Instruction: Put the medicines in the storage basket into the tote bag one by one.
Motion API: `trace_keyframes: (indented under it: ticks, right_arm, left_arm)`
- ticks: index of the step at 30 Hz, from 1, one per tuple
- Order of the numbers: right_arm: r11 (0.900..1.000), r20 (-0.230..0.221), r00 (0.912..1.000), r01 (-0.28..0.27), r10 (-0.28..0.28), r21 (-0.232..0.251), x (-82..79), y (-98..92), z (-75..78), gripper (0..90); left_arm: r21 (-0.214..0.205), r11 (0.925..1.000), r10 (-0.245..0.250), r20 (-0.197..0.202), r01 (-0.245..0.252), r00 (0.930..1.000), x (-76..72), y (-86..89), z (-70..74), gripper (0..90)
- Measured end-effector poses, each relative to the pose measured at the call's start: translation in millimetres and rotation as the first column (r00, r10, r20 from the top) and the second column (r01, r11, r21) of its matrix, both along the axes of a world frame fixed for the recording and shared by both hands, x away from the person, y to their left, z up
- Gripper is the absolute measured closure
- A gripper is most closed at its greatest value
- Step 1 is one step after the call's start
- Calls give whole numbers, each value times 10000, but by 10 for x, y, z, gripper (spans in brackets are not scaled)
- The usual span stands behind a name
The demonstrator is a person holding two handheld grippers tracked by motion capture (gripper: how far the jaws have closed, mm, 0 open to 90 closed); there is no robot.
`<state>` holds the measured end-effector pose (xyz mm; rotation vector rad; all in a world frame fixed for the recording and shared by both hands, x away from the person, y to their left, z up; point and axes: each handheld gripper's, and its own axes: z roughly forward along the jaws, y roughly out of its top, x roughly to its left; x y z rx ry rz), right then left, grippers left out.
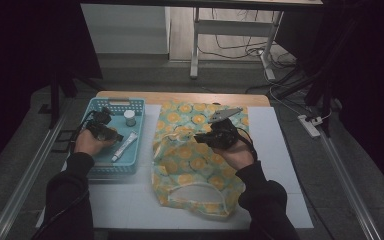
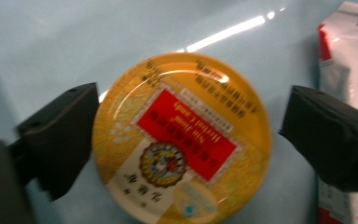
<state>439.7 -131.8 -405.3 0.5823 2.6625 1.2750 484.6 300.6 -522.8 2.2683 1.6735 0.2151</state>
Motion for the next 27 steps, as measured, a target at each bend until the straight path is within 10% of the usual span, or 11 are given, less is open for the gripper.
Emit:
trace_keyframes:
  ticks: [11, 27]
  right_arm:
    - [10000, -31, 10000, 30, -30, 46, 21, -17, -11, 900]
    - [10000, 50, 10000, 20, -21, 78, 18, -13, -11, 900]
  left_arm:
    - [-124, 9998, 137, -303, -141, 9994, -11, -8, 31, 200]
    - [-1041, 9932, -434, 827, 519, 9956, -179, 19, 331, 202]
